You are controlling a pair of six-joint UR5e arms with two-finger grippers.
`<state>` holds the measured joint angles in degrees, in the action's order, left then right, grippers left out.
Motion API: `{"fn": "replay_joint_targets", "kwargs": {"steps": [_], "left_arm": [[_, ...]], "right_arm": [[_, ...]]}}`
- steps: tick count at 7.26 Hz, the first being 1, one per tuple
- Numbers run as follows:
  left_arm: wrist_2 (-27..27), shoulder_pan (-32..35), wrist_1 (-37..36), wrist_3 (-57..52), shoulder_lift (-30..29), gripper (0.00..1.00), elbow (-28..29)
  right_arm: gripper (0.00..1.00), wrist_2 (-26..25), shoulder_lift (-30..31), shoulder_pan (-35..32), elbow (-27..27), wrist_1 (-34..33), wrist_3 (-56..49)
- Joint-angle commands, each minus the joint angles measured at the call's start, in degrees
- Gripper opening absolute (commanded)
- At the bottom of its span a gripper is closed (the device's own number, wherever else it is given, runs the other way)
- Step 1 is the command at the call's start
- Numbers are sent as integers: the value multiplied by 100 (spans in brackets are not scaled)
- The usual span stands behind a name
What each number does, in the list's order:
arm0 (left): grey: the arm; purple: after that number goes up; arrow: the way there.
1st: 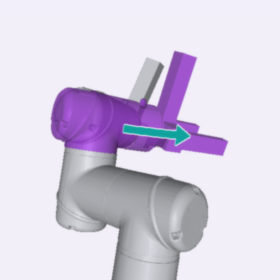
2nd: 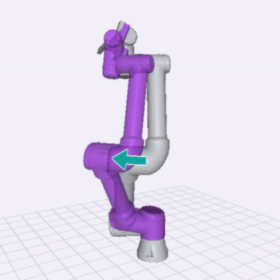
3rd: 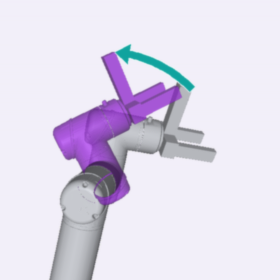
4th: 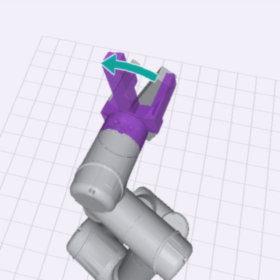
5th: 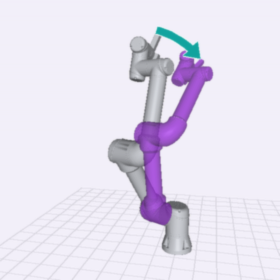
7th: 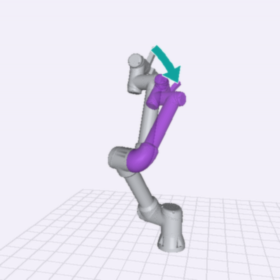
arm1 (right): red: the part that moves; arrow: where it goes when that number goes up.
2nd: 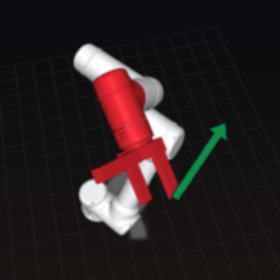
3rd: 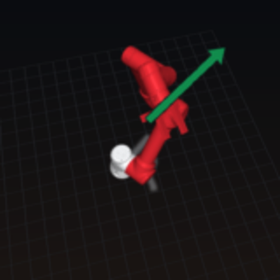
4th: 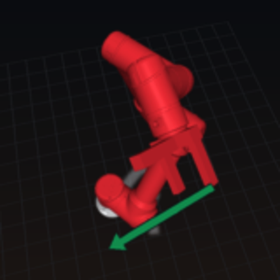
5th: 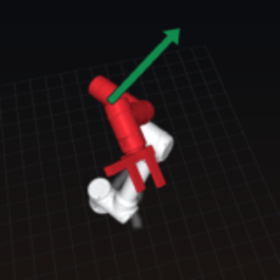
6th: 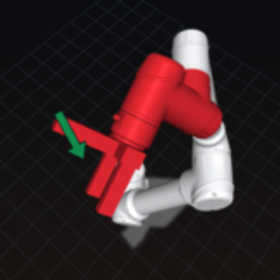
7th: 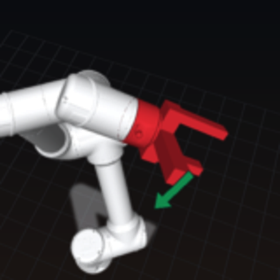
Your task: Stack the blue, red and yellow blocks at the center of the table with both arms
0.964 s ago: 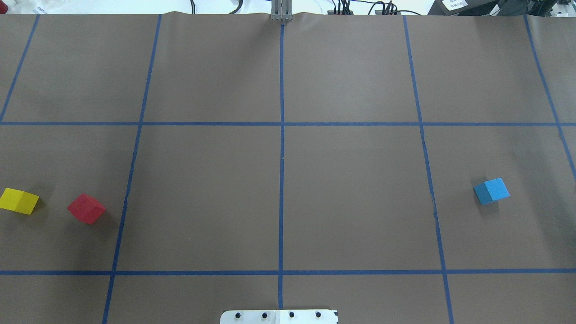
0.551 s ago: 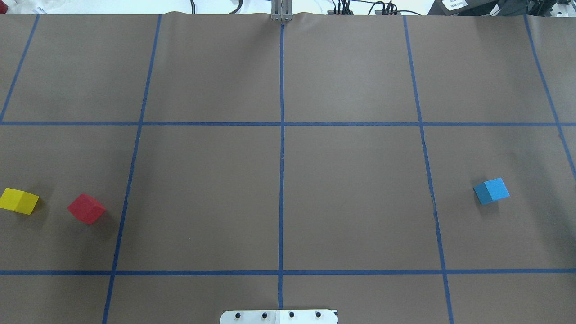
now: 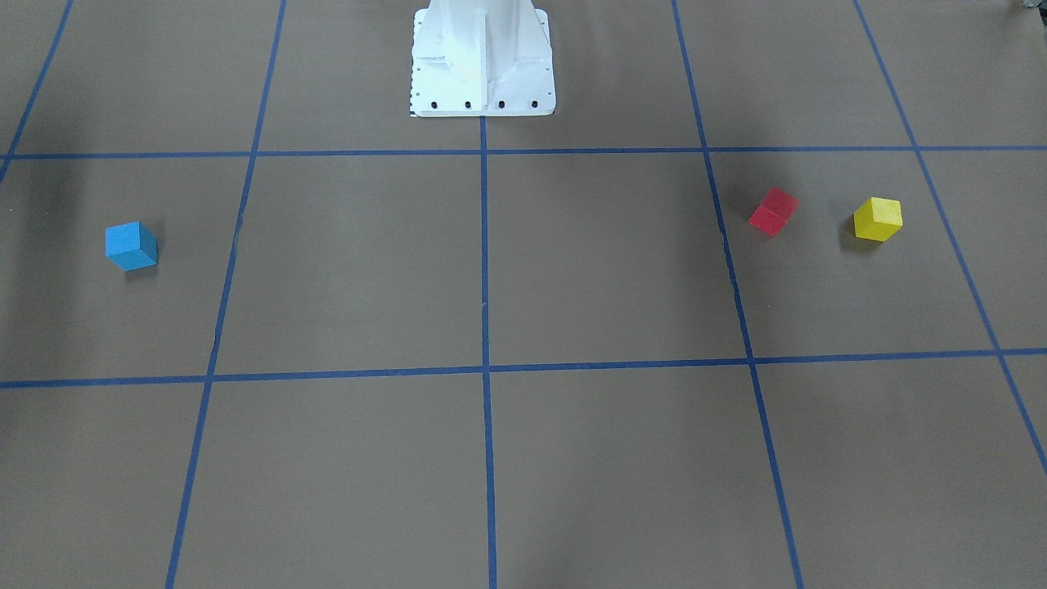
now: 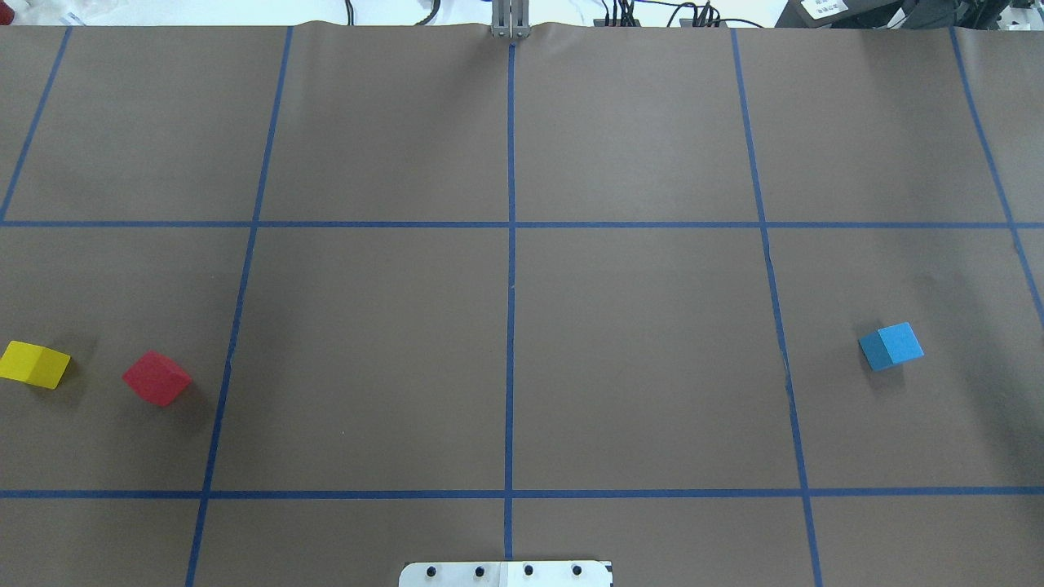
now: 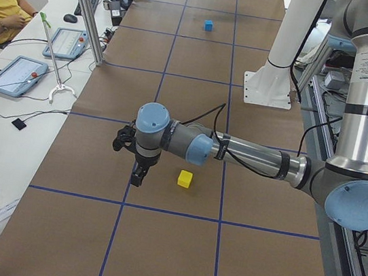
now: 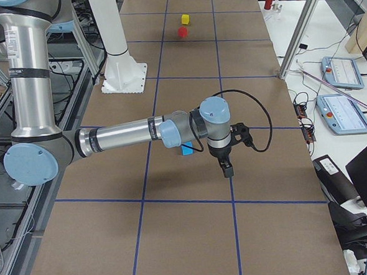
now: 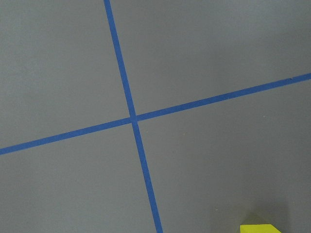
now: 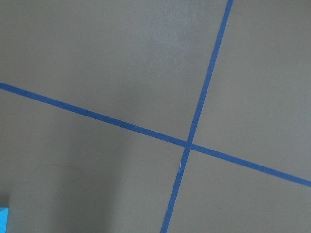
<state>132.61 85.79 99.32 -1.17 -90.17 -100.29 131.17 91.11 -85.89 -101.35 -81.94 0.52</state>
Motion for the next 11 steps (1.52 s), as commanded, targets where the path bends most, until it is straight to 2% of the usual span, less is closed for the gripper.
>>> {"fn": "replay_joint_targets", "kwargs": {"steps": [1,2,3,4,5,6,7,8,9,11], "left_arm": [[-586,7,281,29,-395,100,53],[-587,7,324,64,-396,100,45],[-587,7,342,212,-396,100,19],[-587,7,342,223,-396,100,-8],[-579,7,351,223,-396,100,-25],[-587,7,351,223,-405,100,-26],[-587,7,351,223,-405,100,-26],[-579,7,351,223,-414,100,-34],[-587,7,360,223,-414,100,-34],[-579,7,368,223,-414,100,-26]], "right_arm": [[100,286,91,124,-17,1162,974],[100,382,265,464,-190,1545,1794],[100,166,415,1059,-549,1619,2751],[100,-324,800,1718,-953,1706,3291],[100,-825,1352,2351,-1200,2377,4123],[100,-1508,1801,3088,-1203,3245,4923],[100,-2255,1875,3792,-1194,3411,5445],[100,-2836,1884,4269,-1003,3473,5528],[100,-2921,1815,4473,-748,3935,5564],[100,-2948,1666,4615,-667,4045,5573]]}}
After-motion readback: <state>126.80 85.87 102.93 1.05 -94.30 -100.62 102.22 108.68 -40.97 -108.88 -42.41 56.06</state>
